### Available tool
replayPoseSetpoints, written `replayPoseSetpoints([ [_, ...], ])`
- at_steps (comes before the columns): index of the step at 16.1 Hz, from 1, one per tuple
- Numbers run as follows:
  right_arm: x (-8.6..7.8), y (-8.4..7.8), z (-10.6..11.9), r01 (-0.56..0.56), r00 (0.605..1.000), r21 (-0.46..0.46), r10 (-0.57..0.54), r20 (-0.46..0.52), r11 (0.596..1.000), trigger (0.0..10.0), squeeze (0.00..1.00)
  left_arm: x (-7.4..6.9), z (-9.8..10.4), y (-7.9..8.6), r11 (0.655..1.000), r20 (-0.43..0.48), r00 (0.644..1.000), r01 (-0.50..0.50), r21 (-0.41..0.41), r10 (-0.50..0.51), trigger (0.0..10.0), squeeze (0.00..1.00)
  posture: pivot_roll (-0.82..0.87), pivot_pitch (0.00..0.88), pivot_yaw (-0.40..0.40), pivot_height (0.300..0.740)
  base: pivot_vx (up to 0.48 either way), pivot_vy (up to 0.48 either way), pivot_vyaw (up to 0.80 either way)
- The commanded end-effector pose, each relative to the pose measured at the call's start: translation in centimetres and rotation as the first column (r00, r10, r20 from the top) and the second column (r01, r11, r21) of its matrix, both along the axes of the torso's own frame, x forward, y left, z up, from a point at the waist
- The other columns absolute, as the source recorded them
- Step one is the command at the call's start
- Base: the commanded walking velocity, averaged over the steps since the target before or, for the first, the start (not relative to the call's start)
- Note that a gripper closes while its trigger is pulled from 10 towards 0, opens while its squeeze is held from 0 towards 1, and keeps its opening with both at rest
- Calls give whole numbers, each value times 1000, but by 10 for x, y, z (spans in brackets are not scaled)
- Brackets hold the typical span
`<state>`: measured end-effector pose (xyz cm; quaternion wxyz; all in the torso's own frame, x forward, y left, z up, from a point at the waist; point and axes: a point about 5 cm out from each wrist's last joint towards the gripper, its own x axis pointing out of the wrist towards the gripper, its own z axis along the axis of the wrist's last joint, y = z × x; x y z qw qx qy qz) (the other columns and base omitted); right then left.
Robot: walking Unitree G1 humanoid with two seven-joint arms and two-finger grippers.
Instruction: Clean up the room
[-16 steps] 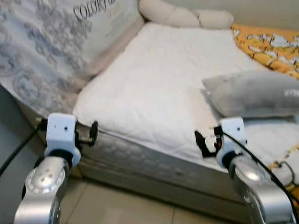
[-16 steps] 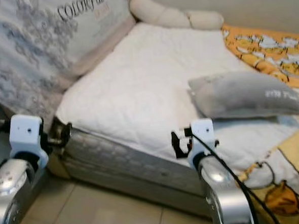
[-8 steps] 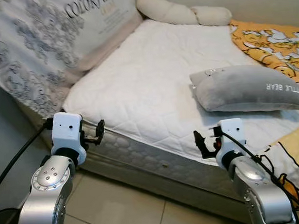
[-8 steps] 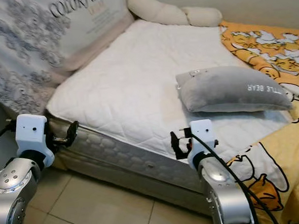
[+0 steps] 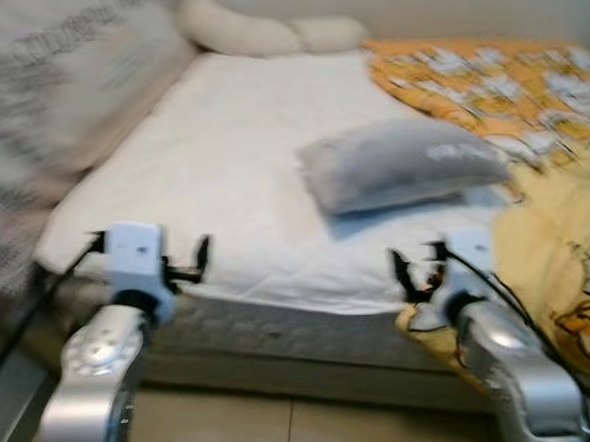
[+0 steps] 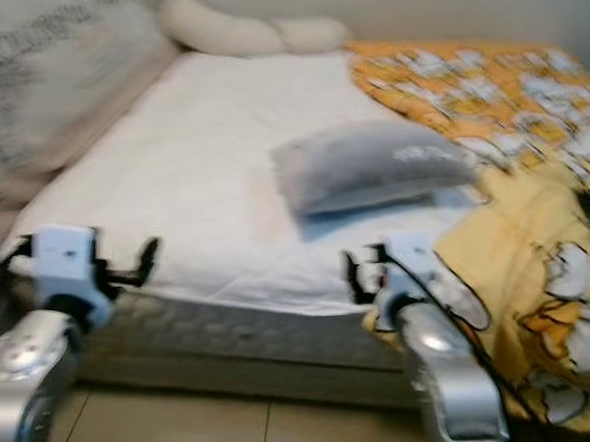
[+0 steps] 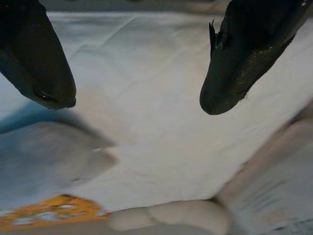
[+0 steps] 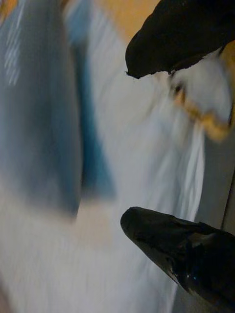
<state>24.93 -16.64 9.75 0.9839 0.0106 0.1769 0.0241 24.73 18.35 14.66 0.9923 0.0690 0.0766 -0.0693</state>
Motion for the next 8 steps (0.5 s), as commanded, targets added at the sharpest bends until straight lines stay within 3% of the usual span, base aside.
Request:
replayPoseSetpoints([
  [1, 5, 7, 7, -19, 999, 24, 18, 31, 1000, 10000, 0, 1, 3, 5, 1000, 13, 1000, -9, 12, 8, 10000, 0, 3, 0, -15, 740, 307, 0, -788],
  [5, 5, 8, 7, -19, 999, 28, 18, 37, 999, 10000, 0, 1, 3, 5, 1000, 15, 1000, 0, 13, -1, 10000, 0, 6, 0, -15, 740, 307, 0, -788],
  [8, 8, 8, 10, -40, 998, 13, 40, 55, 999, 10000, 0, 2, 3, 5, 1000, 18, 1000, -3, 17, 3, 10000, 0, 6, 0, -14, 740, 309, 0, 0],
])
